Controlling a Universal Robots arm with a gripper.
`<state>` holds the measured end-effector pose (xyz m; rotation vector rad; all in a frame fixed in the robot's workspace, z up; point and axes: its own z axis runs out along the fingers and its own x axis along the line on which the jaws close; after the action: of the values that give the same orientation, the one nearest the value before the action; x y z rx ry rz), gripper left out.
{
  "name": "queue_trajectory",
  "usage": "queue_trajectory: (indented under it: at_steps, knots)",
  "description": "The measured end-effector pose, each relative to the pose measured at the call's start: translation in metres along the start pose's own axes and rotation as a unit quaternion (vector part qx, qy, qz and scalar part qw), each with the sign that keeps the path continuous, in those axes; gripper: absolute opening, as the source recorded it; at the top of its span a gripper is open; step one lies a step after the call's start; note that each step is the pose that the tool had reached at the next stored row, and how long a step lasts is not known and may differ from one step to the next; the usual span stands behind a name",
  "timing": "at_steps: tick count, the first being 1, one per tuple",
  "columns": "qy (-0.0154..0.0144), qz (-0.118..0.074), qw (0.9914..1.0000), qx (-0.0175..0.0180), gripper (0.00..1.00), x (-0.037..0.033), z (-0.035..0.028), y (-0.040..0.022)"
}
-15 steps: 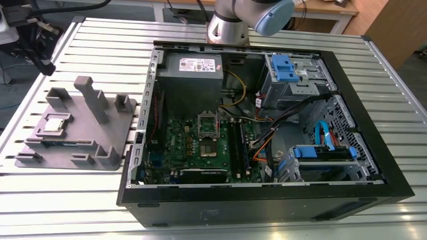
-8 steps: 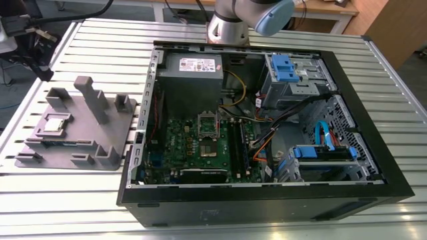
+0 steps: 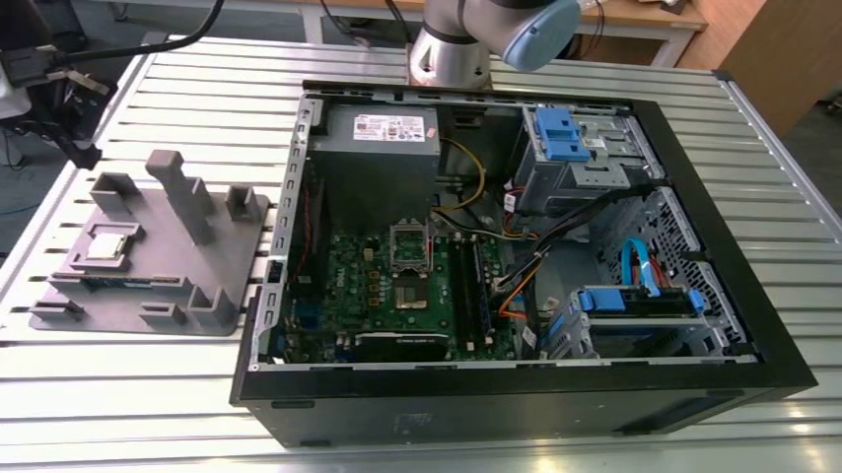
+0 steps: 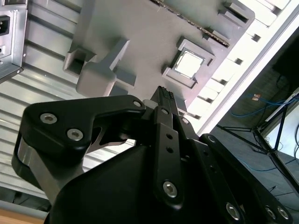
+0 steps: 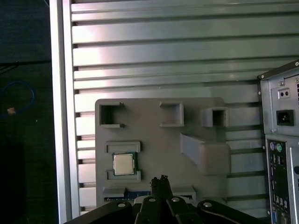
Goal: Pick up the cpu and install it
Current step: 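Reach for the cpu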
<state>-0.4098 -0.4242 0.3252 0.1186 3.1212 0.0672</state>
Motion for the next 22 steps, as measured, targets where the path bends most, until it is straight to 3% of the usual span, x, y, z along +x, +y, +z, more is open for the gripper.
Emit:
queue_trajectory:
  at_steps: [14, 22]
  knots:
    - [0.0017, 0.000, 1.00000, 0.0001, 0.11, 0.0199, 0.0161, -0.0027]
    - [0.0029, 0.000, 1.00000, 0.0002, 0.11, 0.0276, 0.0280, -0.0043]
